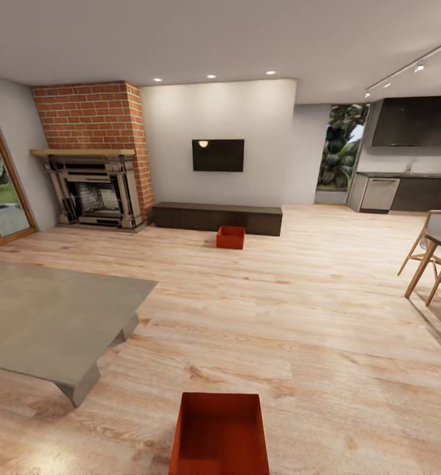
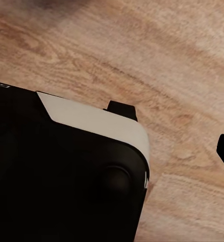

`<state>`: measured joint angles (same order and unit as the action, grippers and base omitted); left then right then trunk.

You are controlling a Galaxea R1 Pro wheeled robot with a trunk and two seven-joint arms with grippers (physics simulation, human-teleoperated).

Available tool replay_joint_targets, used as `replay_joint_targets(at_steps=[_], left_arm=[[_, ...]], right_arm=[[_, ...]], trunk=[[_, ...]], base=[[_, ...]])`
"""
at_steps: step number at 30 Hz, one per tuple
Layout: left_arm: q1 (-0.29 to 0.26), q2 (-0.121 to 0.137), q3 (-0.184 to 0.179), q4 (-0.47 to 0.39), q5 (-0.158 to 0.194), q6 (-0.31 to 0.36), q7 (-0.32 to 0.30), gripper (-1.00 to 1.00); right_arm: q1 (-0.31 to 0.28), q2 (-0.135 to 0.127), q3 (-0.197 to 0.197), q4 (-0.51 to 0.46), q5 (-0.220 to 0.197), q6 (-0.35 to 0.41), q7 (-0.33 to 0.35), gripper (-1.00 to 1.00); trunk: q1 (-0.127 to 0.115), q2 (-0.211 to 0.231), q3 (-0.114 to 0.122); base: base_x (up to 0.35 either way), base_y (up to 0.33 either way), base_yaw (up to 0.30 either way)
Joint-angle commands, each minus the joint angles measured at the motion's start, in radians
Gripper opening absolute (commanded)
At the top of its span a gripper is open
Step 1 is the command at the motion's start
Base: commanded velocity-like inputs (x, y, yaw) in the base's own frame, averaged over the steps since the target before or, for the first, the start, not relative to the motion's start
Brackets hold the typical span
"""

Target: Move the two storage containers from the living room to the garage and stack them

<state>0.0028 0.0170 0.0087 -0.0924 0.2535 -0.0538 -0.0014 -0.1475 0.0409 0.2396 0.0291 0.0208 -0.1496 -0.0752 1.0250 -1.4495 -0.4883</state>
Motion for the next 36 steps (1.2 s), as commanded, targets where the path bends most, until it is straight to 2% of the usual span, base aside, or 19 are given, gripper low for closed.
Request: replay_joint_targets(at_steps=[1,14,28,36], left_arm=[[0.0,0.0,0.001,-0.001,0.004,-0.001,0.0,1.0],[0.0,-0.001,0.001,-0.001,0.003,-0.001,0.0,1.0],[0.0,-0.002,0.001,-0.001,0.003,-0.001,0.0,1.0],[0.0,-0.001,0.0,-0.002,0.003,-0.001,-0.001,1.0]], right_arm=[[-0.001,0.001,0.004,0.003,0.002,-0.005,-0.005,1.0],[-0.001,0.005,0.003,0.003,0.002,-0.005,-0.006,1.0],[-0.001,0.005,0.003,0.003,0.003,-0.005,-0.006,1.0],[-0.001,0.003,0.003,0.003,0.001,-0.007,-0.005,1.0]], trunk=[[0.0,0.0,-0.002],[0.0,0.0,-0.022],[0.0,0.0,-0.025],[0.0,0.0,-0.035]], base=[[0.0,0.0,0.0],[0.0,0.0,-0.06],[0.0,0.0,-0.007],[0.0,0.0,0.0]])
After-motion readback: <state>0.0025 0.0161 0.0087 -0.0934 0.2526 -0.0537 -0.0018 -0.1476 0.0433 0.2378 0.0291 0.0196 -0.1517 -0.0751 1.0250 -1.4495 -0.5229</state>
